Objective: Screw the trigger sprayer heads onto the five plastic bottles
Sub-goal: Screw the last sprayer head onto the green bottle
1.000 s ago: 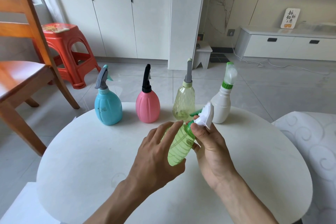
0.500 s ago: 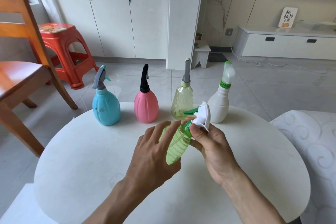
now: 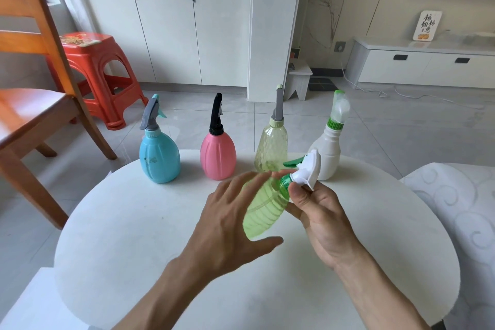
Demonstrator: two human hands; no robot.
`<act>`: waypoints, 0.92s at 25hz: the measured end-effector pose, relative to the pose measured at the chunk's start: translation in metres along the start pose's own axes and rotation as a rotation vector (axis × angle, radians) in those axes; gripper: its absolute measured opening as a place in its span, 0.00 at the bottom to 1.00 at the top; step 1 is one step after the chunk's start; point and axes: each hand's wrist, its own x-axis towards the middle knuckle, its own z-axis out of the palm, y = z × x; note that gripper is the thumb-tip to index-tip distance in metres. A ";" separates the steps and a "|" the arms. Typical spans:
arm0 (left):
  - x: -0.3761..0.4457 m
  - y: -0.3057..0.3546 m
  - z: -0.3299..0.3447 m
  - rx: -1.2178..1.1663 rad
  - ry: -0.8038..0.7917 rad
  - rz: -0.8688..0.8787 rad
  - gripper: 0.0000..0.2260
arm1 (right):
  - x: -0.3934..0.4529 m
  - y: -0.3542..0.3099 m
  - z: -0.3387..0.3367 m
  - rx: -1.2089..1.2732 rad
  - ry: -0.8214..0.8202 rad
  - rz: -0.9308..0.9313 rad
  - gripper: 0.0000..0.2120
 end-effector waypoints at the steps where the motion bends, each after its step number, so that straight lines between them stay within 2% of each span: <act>1: 0.003 -0.004 -0.009 -0.120 -0.038 -0.030 0.46 | 0.001 -0.004 -0.004 0.022 -0.049 -0.026 0.22; 3: 0.006 -0.009 -0.019 -0.214 -0.067 -0.074 0.46 | 0.002 -0.010 -0.008 0.061 -0.147 -0.057 0.22; 5: 0.004 -0.005 -0.015 -0.160 -0.019 -0.061 0.43 | 0.002 -0.011 -0.006 0.112 -0.177 -0.057 0.19; 8: 0.001 0.005 -0.001 -0.027 0.118 -0.051 0.40 | 0.002 -0.006 -0.001 0.161 -0.099 -0.071 0.14; 13: 0.000 0.020 0.016 0.028 0.273 -0.112 0.40 | 0.003 -0.002 0.011 0.017 0.054 -0.208 0.08; 16: 0.001 0.021 0.012 -0.016 0.192 -0.118 0.42 | 0.004 -0.008 0.008 0.043 0.037 -0.188 0.11; 19: 0.005 0.012 -0.007 -0.215 -0.053 -0.074 0.48 | 0.006 -0.022 -0.005 0.131 -0.087 -0.165 0.18; 23: 0.003 0.021 -0.003 -0.224 0.039 -0.080 0.46 | 0.007 -0.028 -0.007 0.176 -0.201 -0.145 0.16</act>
